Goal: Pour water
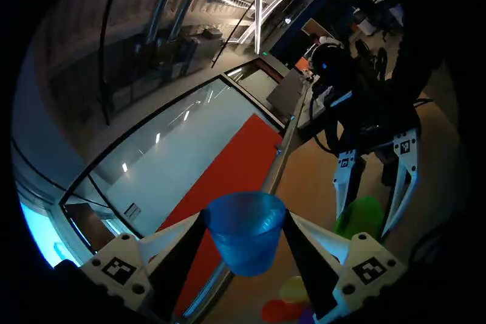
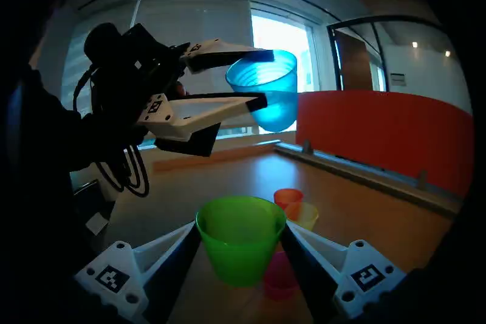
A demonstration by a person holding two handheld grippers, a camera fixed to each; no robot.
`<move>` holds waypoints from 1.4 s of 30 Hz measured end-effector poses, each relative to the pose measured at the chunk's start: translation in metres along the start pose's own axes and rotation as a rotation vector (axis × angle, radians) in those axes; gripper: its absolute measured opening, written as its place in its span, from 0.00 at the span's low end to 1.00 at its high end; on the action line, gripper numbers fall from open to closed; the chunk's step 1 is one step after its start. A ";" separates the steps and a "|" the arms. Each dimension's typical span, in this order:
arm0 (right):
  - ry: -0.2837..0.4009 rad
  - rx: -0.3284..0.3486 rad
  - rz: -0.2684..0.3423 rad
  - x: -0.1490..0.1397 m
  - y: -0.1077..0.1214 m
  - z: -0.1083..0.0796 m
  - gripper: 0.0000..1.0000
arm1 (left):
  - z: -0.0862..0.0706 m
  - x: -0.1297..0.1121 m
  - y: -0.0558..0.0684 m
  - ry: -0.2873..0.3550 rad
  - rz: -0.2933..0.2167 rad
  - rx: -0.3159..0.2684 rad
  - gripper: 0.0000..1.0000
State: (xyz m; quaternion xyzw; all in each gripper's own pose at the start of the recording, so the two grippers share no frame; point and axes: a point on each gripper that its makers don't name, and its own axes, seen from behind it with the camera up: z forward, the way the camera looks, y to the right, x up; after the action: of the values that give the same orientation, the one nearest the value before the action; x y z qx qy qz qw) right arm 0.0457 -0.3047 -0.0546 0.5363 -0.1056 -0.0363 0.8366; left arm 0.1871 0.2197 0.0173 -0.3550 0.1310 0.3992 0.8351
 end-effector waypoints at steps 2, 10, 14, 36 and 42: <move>0.000 0.000 -0.002 0.000 0.000 0.000 0.91 | 0.001 0.000 0.000 0.002 0.012 0.000 0.88; 0.001 -0.001 -0.003 0.001 0.001 0.001 0.91 | 0.003 0.000 0.001 0.005 0.046 -0.002 0.88; 0.003 -0.001 -0.003 0.001 0.002 0.003 0.91 | 0.005 0.001 0.003 0.008 0.061 -0.004 0.88; 0.007 -0.009 -0.007 0.003 0.006 0.002 0.91 | 0.006 0.005 0.007 0.023 0.141 -0.011 0.88; 0.011 -0.010 -0.007 0.004 0.006 0.001 0.91 | 0.004 0.006 0.006 0.025 0.153 -0.010 0.88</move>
State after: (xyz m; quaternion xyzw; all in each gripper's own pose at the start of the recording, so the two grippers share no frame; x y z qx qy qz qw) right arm 0.0493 -0.3035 -0.0479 0.5326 -0.0989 -0.0367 0.8398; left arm 0.1863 0.2285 0.0146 -0.3528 0.1662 0.4583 0.7987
